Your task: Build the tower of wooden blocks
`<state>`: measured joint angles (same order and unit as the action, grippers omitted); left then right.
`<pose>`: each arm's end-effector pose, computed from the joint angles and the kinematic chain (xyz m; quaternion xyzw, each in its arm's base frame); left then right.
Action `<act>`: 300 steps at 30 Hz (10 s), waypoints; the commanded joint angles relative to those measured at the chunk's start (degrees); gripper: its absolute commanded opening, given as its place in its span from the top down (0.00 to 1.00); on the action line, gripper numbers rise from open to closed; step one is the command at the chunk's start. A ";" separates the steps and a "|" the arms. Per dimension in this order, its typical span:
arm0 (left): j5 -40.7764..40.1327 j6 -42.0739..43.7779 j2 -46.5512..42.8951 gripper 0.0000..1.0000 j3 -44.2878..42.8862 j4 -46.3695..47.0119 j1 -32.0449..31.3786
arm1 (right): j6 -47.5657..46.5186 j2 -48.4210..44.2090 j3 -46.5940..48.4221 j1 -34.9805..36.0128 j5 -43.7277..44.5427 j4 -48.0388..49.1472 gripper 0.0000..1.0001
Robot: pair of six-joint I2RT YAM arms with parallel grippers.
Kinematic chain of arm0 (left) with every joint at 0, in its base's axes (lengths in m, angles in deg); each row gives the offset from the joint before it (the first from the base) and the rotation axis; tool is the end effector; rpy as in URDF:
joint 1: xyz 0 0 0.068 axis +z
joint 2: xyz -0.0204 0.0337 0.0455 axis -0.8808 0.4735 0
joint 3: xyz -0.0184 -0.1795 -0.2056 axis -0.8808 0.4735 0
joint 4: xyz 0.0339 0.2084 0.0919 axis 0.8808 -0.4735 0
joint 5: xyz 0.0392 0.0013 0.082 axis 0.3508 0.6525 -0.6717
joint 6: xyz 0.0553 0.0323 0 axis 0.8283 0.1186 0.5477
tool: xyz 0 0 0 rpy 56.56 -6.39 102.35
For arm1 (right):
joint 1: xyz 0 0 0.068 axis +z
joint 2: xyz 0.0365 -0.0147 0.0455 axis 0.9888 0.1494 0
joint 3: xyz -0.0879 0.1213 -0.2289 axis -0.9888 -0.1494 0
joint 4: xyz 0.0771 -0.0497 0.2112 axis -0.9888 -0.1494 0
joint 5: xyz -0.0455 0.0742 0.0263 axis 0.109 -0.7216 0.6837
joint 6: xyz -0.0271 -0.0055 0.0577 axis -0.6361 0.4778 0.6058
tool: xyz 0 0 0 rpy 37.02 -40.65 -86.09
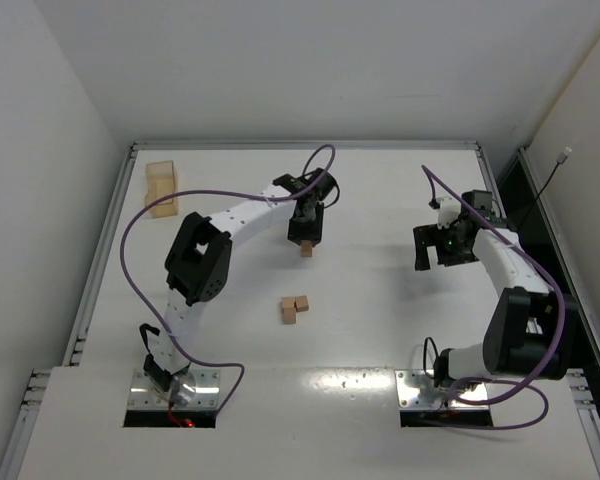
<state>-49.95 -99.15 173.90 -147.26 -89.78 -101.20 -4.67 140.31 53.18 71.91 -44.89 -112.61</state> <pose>0.3351 -0.2673 0.2136 -0.0007 0.9805 -0.0650 0.1852 0.2372 -0.0301 0.2121 -0.0148 0.9748 0.0603 0.2142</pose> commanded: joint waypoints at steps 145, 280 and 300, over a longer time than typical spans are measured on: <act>26.07 19.74 -14.32 0.00 14.48 10.51 43.24 | -28.32 31.40 22.51 59.59 -9.56 6.05 0.78; 15.44 17.37 -14.15 0.00 20.46 13.15 41.04 | 38.13 43.26 52.23 45.71 15.58 -7.40 0.86; 16.49 18.68 -14.84 0.00 20.46 13.15 41.04 | 29.44 33.35 42.14 47.37 11.27 0.23 0.16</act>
<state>-34.56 -81.69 159.83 -126.98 -77.76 -59.89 29.03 181.68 99.12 118.07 -31.37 -117.05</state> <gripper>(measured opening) 0.995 0.839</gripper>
